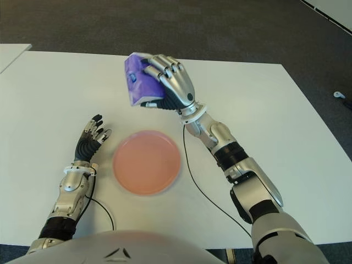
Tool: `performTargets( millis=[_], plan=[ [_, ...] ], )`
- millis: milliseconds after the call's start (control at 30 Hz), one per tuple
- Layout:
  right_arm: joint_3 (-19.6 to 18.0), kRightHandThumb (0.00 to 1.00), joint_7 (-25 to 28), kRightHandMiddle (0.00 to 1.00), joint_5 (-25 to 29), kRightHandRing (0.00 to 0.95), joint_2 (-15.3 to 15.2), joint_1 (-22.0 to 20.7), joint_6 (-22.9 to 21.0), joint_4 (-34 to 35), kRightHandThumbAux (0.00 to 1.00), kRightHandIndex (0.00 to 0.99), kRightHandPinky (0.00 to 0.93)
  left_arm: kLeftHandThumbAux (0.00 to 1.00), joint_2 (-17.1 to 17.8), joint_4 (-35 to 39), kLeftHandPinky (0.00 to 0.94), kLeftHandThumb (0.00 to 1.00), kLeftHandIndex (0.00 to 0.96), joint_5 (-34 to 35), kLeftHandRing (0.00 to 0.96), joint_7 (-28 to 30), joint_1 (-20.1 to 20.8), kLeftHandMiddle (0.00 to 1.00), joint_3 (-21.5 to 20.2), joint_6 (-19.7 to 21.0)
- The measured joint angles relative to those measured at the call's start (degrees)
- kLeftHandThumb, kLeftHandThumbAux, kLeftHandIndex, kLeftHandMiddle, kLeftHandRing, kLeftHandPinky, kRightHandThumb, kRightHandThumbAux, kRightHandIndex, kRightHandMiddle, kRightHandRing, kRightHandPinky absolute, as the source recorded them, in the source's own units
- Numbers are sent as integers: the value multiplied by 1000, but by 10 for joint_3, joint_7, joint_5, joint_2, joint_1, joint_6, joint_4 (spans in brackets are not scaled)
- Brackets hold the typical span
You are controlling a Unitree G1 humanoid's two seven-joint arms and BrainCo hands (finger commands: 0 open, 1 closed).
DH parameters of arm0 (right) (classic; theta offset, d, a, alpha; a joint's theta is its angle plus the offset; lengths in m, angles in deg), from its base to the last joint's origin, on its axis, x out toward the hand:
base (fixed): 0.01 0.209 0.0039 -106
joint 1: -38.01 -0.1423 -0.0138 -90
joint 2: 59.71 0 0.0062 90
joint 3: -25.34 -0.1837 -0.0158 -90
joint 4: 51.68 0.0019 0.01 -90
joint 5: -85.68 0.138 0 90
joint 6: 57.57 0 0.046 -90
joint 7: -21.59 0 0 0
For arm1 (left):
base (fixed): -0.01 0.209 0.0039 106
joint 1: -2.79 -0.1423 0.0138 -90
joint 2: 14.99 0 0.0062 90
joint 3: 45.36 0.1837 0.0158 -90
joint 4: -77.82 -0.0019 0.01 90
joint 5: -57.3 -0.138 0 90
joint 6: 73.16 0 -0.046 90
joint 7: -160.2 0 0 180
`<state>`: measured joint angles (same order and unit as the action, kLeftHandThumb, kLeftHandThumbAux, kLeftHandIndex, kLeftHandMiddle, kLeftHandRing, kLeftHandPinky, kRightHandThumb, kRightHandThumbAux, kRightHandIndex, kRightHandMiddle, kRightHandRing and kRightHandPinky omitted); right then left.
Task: Put the tissue paper into the plate.
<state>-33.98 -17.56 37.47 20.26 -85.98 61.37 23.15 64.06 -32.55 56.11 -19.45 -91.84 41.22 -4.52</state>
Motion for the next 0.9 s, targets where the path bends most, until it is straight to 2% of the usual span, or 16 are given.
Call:
performTargets(
  millis=[167,400,733,900],
  plan=[
    [-1,729,59,864,3,865,0,40,35,45,715,438,867,603,4,-6,0,64,0,0,0,0,2,0,1,-3],
    [-4,727,114,851,9,850,-1,65,76,62,714,439,854,586,6,-13,0,66,0,0,0,1,8,0,3,-3],
    [8,725,180,840,25,834,-1,96,163,32,713,440,837,562,15,-13,0,55,0,-34,0,-10,12,0,14,-1],
    [9,724,200,837,18,830,0,106,172,15,712,440,837,560,21,-16,0,51,0,-45,0,-15,12,0,18,-4]
  ],
)
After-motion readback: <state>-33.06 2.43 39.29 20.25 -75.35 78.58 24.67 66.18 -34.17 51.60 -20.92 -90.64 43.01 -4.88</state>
